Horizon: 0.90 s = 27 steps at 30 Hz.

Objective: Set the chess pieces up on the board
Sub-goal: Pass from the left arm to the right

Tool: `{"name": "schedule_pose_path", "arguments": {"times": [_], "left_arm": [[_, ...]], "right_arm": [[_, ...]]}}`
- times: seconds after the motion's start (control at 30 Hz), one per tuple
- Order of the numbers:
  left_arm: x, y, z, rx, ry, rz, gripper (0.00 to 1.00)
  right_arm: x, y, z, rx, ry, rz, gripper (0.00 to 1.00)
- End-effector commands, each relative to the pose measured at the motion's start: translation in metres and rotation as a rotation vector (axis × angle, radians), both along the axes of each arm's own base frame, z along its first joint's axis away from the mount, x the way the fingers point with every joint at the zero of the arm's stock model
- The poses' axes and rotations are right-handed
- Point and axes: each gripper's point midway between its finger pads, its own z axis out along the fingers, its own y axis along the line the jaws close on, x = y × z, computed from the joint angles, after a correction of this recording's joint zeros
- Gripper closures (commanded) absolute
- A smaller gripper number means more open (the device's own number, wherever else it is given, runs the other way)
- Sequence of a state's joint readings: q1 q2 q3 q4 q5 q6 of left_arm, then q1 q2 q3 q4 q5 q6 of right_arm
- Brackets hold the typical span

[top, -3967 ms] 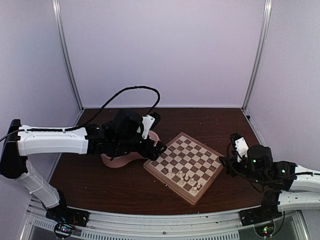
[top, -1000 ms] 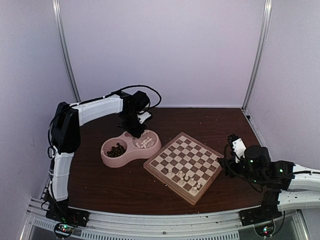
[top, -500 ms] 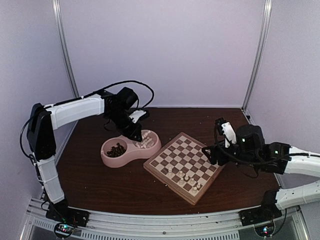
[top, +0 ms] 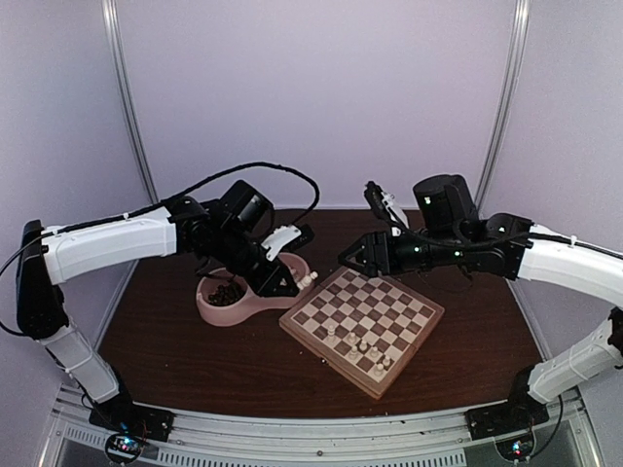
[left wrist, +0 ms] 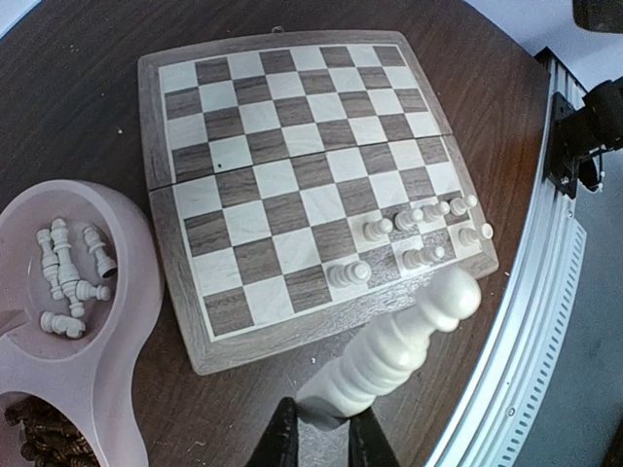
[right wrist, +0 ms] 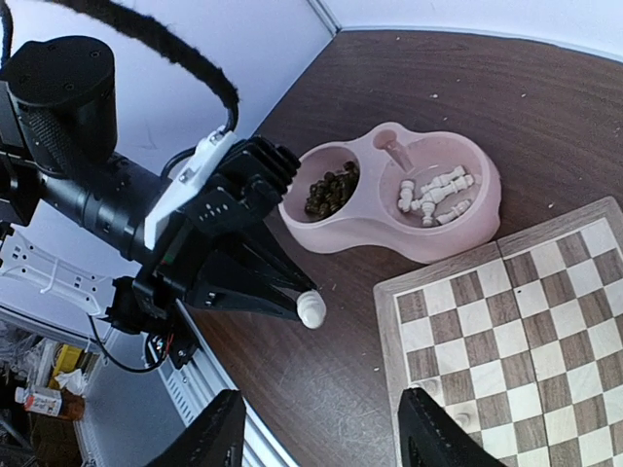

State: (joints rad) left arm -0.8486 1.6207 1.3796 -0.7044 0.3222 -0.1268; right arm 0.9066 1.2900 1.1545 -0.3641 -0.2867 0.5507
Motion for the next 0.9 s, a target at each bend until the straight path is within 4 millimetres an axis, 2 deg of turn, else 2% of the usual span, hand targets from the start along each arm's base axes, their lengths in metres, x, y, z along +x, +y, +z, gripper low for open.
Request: {"name": "schedule_pose_path", "arguments": {"times": [0.0, 0.33, 0.6, 0.87], "left_arm": [[0.002, -0.010, 0.017, -0.054, -0.112, -0.019, 0.91], [-0.007, -0.022, 0.021, -0.071, -0.122, -0.053, 0.91], [-0.013, -0.026, 0.021, -0.078, -0.112, -0.076, 0.91], [-0.016, -0.028, 0.021, -0.080, -0.111, -0.088, 0.91]], "right_arm": [[-0.014, 0.015, 0.007, 0.057, 0.106, 0.088, 0.45], [-0.016, 0.034, -0.015, 0.050, 0.187, 0.141, 0.54], [-0.005, 0.040, -0.022, 0.027, 0.183, 0.116, 0.57], [0.002, 0.048, -0.032, 0.006, 0.198, 0.114, 0.68]]}}
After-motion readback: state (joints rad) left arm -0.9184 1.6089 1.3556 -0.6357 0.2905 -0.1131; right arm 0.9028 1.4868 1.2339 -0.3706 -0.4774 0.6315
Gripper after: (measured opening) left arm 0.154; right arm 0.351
